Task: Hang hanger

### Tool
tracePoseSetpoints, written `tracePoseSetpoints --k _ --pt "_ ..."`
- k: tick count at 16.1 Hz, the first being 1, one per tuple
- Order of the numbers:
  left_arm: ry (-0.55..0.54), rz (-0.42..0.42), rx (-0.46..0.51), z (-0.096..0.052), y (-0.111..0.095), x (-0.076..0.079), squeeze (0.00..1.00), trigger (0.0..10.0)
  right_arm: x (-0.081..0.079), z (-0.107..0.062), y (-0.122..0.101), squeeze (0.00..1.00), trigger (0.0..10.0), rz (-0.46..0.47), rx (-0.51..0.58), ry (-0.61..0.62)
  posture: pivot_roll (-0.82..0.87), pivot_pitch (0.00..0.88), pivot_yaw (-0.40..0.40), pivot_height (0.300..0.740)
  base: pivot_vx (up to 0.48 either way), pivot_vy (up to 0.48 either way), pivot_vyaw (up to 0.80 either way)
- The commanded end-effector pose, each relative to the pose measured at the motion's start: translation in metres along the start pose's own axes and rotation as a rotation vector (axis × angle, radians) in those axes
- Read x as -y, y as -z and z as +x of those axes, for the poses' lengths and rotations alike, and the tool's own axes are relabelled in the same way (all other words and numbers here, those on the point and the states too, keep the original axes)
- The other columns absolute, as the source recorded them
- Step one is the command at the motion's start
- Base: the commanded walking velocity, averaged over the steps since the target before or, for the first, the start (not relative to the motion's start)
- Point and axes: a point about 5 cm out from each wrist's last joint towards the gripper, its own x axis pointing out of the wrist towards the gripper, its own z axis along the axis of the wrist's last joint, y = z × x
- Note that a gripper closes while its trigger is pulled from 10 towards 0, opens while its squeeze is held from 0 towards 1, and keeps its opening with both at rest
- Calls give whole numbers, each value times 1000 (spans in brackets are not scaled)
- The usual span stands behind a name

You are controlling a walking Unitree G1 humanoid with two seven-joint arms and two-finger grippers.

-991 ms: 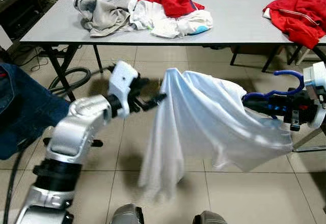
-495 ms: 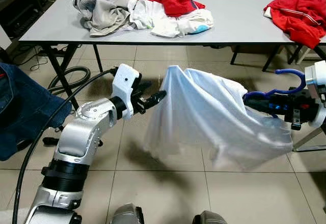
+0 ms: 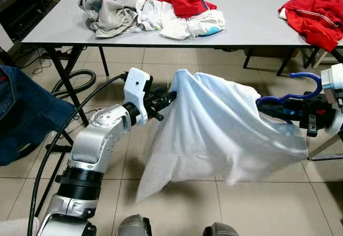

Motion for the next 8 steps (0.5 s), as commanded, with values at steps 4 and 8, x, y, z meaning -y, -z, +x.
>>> tracePoseSetpoints --k 4,8 --pt "36 -13 27 -2 -5 2 0 0 5 -3 -11 0 10000 -46 30 27 -144 0 17 740 0 0 0" --pt "36 -13 27 -2 -5 2 0 0 5 -3 -11 0 10000 -46 30 27 -144 0 17 740 0 0 0"
